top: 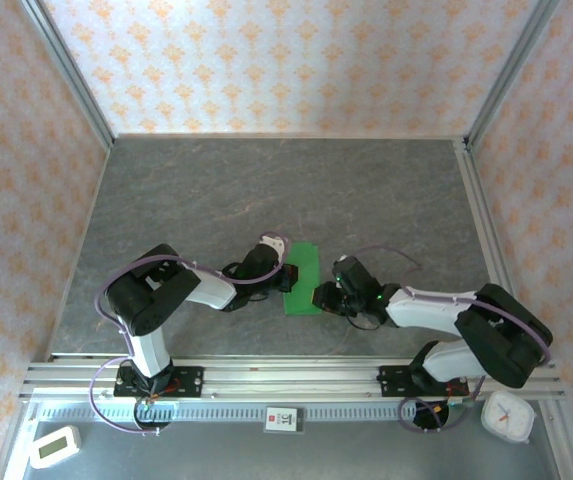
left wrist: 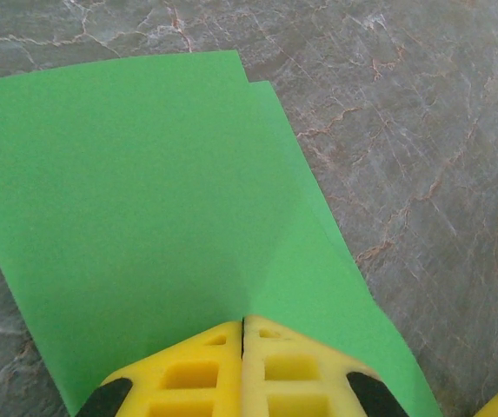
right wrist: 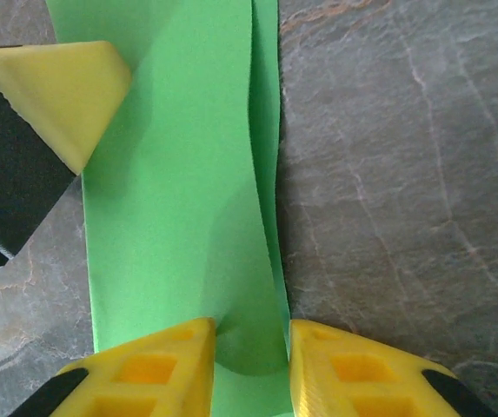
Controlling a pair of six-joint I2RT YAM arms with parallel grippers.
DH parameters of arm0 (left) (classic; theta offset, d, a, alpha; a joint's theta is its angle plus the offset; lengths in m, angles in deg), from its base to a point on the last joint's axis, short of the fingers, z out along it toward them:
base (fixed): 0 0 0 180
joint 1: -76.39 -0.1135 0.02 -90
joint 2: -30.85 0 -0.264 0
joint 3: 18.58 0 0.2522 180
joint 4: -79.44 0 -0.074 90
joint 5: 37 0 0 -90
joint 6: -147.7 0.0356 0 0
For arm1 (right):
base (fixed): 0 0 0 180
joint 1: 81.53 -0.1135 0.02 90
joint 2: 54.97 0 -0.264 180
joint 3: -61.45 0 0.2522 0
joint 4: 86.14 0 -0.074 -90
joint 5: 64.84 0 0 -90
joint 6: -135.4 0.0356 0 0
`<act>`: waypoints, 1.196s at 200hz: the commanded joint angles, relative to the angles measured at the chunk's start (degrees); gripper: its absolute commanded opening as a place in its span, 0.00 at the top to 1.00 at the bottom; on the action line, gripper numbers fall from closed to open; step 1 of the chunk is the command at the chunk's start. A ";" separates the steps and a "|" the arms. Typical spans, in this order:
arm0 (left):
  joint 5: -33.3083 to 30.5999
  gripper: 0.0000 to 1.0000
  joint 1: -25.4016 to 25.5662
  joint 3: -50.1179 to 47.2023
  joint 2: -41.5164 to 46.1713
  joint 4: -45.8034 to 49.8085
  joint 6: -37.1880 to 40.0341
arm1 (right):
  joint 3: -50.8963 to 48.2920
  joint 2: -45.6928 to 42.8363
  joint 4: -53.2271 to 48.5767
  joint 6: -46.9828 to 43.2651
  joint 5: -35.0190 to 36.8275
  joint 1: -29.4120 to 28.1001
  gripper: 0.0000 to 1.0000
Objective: Fold a paper plane with a square sheet of paper (pick it up from the middle)
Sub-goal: Fold the triangle a second time at the center of the table.
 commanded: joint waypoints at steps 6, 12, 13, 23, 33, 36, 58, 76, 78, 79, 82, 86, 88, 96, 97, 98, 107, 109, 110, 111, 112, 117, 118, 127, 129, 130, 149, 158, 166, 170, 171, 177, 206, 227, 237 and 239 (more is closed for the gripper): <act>-0.16 1.00 -0.11 -1.03 -2.11 1.94 0.69 | 2.83 1.74 5.24 -0.07 -1.67 -1.90 0.72; -0.19 1.00 -0.16 -1.14 -2.14 1.91 0.68 | 3.04 1.74 5.19 -0.09 -1.53 -1.90 0.72; -0.20 1.00 -0.17 -1.19 -2.14 1.90 0.68 | 3.15 1.74 5.19 -0.09 -1.49 -1.90 0.72; -0.21 1.00 -0.18 -1.22 -2.06 1.90 0.68 | 3.51 1.74 5.27 0.00 -1.52 -1.89 0.72; -0.24 1.00 -0.19 -1.32 -1.97 1.80 0.68 | 3.95 1.81 5.23 -0.01 -1.57 -1.89 0.71; -0.29 1.00 -0.18 -1.32 -1.97 1.84 0.72 | 4.10 1.82 5.19 -0.04 -1.58 -1.89 0.71; -0.23 1.00 -0.21 -1.49 -2.05 1.78 0.77 | 4.85 1.83 4.93 -0.13 -1.50 -1.89 0.70; -0.19 1.00 -0.20 -1.55 -1.96 1.63 0.70 | 5.13 1.81 4.82 -0.13 -1.43 -1.89 0.68; -0.21 1.00 -0.19 -1.57 -1.96 1.58 0.68 | 5.22 1.82 4.75 -0.19 -1.35 -1.89 0.68; -0.17 1.00 -0.19 -1.58 -1.96 1.56 0.68 | 5.25 1.91 4.79 -0.23 -1.31 -1.89 0.68; -0.20 1.00 -0.18 -1.58 -1.96 1.47 0.68 | 5.23 1.99 4.77 -0.27 -1.29 -1.89 0.67; -0.20 1.00 -0.18 -1.67 -1.95 1.49 0.68 | 5.27 1.94 4.75 -0.26 -1.35 -1.89 0.67; -0.19 1.00 -0.18 -1.69 -1.96 1.46 0.64 | 5.26 1.99 4.71 -0.27 -1.26 -1.89 0.67; -0.21 1.00 -0.18 -1.67 -2.00 1.46 0.68 | 5.31 2.17 4.66 -0.35 -1.17 -1.89 0.66; -0.21 1.00 -0.18 -1.67 -1.98 1.45 0.68 | 5.34 2.13 4.66 -0.36 -1.17 -1.89 0.66; -0.21 1.00 -0.18 -1.67 -1.97 1.45 0.68 | 5.31 2.15 4.66 -0.31 -1.18 -1.89 0.66; -0.20 1.00 -0.20 -1.76 -1.98 1.45 0.76 | 5.29 2.34 4.53 -0.42 -1.13 -1.89 0.64; -0.21 1.00 -0.28 -1.80 -1.97 1.45 0.76 | 5.28 2.39 4.46 -0.44 -1.10 -1.89 0.64; -0.21 1.00 -0.27 -1.82 -1.96 1.45 0.77 | 5.33 2.37 4.47 -0.44 -1.05 -1.89 0.63; -0.21 1.00 -0.27 -1.83 -1.96 1.40 0.77 | 5.30 2.41 4.48 -0.44 -1.07 -1.89 0.63; -0.17 1.00 -0.27 -1.80 -1.96 1.38 0.77 | 5.34 2.42 4.48 -0.40 -0.99 -1.89 0.63; -0.21 1.00 -0.30 -1.82 -2.01 1.37 0.77 | 5.28 2.40 4.41 -0.44 -0.91 -1.89 0.61; -0.21 1.00 -0.29 -1.83 -1.98 1.37 0.77 | 5.28 2.38 4.40 -0.40 -0.91 -1.89 0.61; -0.21 1.00 -0.35 -1.89 -1.96 1.45 0.76 | 5.07 2.31 4.17 -0.43 -0.68 -1.89 0.57; -0.15 1.00 -0.36 -1.90 -1.92 1.38 0.76 | 4.99 2.21 4.15 -0.42 -0.63 -1.94 0.56; -0.14 1.00 -0.36 -1.87 -1.90 1.37 0.77 | 4.96 2.19 4.10 -0.43 -0.64 -1.92 0.55; -0.02 1.00 -0.50 -2.01 -1.79 1.34 0.91 | 4.13 1.31 4.03 -0.37 0.11 -1.68 0.47; -0.03 1.00 -0.45 -2.03 -1.71 1.37 0.85 | 3.52 0.75 4.49 -0.27 0.43 -1.47 0.45; -0.01 1.00 -0.49 -2.12 -1.73 1.23 0.86 | 2.82 0.40 5.32 -0.18 0.51 -1.07 0.43; 0.03 1.00 -0.52 -2.16 -1.70 1.19 0.86 | 2.55 0.26 5.86 -0.12 0.39 -0.88 0.43; 0.00 1.00 -0.53 -2.14 -1.70 1.19 0.86 | 2.51 0.25 6.05 -0.11 0.31 -0.81 0.43; 0.03 1.00 -0.55 -2.19 -1.70 1.23 0.85 | 1.89 -0.01 7.43 -0.10 -0.06 -0.55 0.42; -0.03 1.00 -0.63 -2.36 -1.79 1.10 0.89 | -0.95 -0.68 15.84 -0.26 -3.07 0.87 0.41; -0.03 1.00 -0.67 -2.46 -1.97 0.99 0.86 | -1.75 -0.48 19.07 -0.26 -4.47 1.56 0.41; -0.03 1.00 -0.62 -2.48 -2.03 0.94 0.77 | -1.75 -0.29 19.84 -0.25 -5.02 1.90 0.41; 0.03 1.00 -0.67 -2.47 -2.05 0.97 0.77 | -1.75 -0.29 19.91 -0.24 -5.13 2.02 0.41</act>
